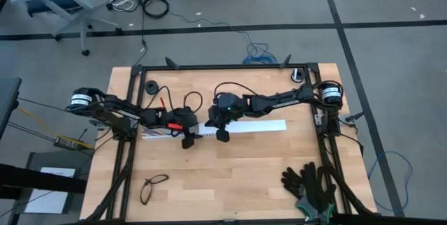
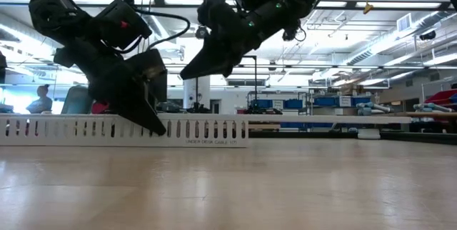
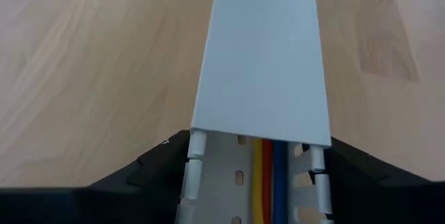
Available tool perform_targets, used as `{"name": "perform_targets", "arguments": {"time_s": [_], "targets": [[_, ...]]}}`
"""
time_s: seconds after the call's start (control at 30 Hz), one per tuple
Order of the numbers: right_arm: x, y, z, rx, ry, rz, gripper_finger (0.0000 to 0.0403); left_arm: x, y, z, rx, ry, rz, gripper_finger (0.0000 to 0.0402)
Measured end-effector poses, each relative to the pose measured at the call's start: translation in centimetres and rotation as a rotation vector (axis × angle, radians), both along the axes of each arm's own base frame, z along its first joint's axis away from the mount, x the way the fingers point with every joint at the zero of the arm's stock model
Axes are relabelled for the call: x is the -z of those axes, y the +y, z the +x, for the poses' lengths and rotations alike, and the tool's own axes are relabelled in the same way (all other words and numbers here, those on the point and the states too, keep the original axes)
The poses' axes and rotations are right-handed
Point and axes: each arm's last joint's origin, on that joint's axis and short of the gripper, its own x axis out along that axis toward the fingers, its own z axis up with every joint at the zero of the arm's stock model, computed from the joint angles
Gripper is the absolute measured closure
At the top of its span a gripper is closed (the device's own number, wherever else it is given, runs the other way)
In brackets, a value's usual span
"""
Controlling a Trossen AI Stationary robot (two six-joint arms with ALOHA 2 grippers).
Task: Ziptie cables
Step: Close the white cable duct using the cover
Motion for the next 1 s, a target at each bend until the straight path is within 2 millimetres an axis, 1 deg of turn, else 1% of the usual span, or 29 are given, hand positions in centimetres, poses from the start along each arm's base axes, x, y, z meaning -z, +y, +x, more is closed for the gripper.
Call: {"name": "perform_targets", "arguments": {"time_s": [0.23, 0.37, 0.57, 0.63, 0.77, 0.9, 1.0], "targets": [[0.1, 0.0, 0.0, -0.001, 0.01, 0.001, 0.0403, 0.0, 0.0, 0.0, -0.024, 0.004, -0.018, 0.0147], [0.2, 0.1, -0.1, 0.002, 0.022, 0.006, 0.0403, -0.2, 0.2, 0.1, -0.053, -0.02, 0.017, 0.0147], [0.5, 0.1, -0.5, 0.01, 0.076, 0.007, 0.0403, -1.5, 1.0, 1.3, -0.087, -0.098, 0.068, 0.0147], [0.1, 0.1, -0.6, 0.029, 0.075, -0.02, 0.0403, -1.9, 1.2, 1.6, -0.08, -0.109, 0.086, 0.0147], [-1.5, 0.1, -1.9, 0.075, 0.046, -0.09, 0.0403, -2.6, 1.4, 2.2, -0.069, -0.114, 0.109, 0.0147], [-2.9, 0.2, -3.9, 0.086, 0.014, -0.097, 0.0403, -2.8, 1.6, 2.4, -0.064, -0.066, 0.099, 0.0147], [-3.2, 0.1, -5.6, 0.137, 0.008, -0.114, 0.0403, -3.2, 1.5, 2.2, -0.057, -0.046, 0.093, 0.0147]]}}
